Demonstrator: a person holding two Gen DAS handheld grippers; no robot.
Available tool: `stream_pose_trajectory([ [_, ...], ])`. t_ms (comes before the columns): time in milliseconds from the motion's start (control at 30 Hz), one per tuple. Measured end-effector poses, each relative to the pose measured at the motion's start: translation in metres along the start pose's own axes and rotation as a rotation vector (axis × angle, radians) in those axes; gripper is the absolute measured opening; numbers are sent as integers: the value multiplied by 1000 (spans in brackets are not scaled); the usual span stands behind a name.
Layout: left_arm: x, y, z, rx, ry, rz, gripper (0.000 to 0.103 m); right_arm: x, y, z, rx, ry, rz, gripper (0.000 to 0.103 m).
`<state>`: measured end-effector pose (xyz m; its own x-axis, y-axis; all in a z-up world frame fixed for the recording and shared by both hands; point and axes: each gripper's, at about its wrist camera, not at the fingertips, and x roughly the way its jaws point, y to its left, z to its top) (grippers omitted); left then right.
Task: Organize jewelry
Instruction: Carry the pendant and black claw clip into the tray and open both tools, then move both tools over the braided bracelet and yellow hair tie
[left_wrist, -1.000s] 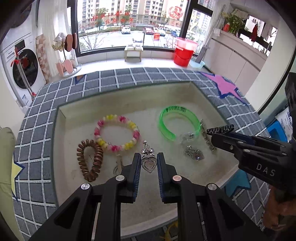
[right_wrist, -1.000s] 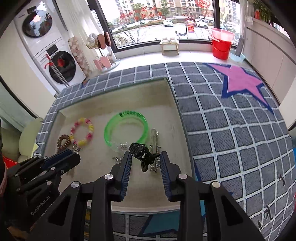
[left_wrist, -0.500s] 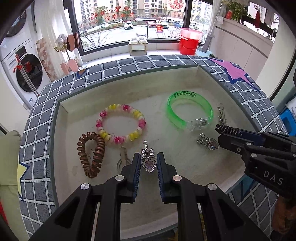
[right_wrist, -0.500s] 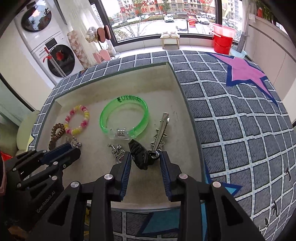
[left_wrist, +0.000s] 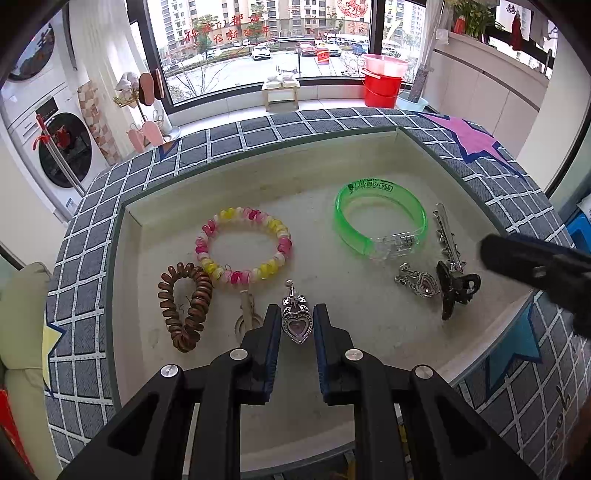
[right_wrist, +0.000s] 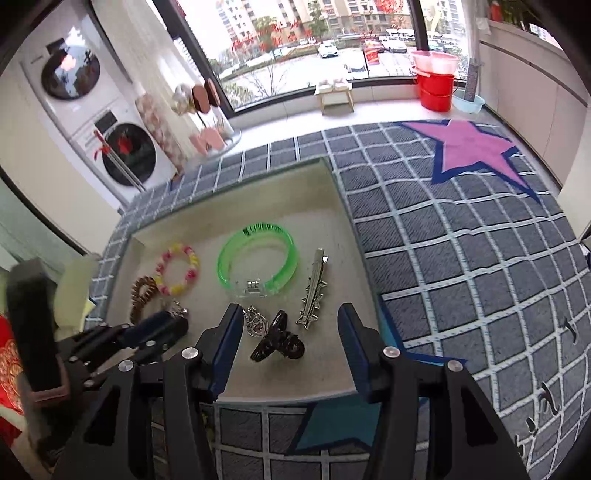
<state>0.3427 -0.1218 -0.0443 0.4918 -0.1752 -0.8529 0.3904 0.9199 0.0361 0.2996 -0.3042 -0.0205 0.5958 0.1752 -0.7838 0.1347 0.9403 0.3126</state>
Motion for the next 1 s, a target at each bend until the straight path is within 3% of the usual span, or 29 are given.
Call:
stream_pose_trajectory([
  [300, -6, -2, 2, 7, -26, 12, 33, -30, -12, -13, 52, -36, 34, 57],
  [333, -7, -2, 3, 8, -34, 15, 36, -31, -12, -15, 56, -37, 36, 57],
  [367, -10, -2, 3, 6, -43, 18, 74, -33, -13, -17, 60, -36, 41, 57],
  [400, -12, -1, 4, -1, -53, 23, 98, -34, -13, -19, 62, -35, 42, 57],
  [433, -17, 0, 4, -14, -81, 36, 103, -34, -13, -21, 62, -34, 43, 57],
  [467, -24, 1, 4, -18, -118, 38, 103, -35, -14, -23, 65, -31, 44, 57],
  [700, -46, 8, 1, -23, -159, 58, 103, -36, -15, -40, 79, -8, 43, 58],
  [800, -58, 13, -7, -26, -176, 72, 103, -38, -13, -48, 76, -1, 42, 79],
  [1000, -79, 22, -31, -43, -169, 56, 103, -47, -9, -64, 80, -14, 41, 88],
])
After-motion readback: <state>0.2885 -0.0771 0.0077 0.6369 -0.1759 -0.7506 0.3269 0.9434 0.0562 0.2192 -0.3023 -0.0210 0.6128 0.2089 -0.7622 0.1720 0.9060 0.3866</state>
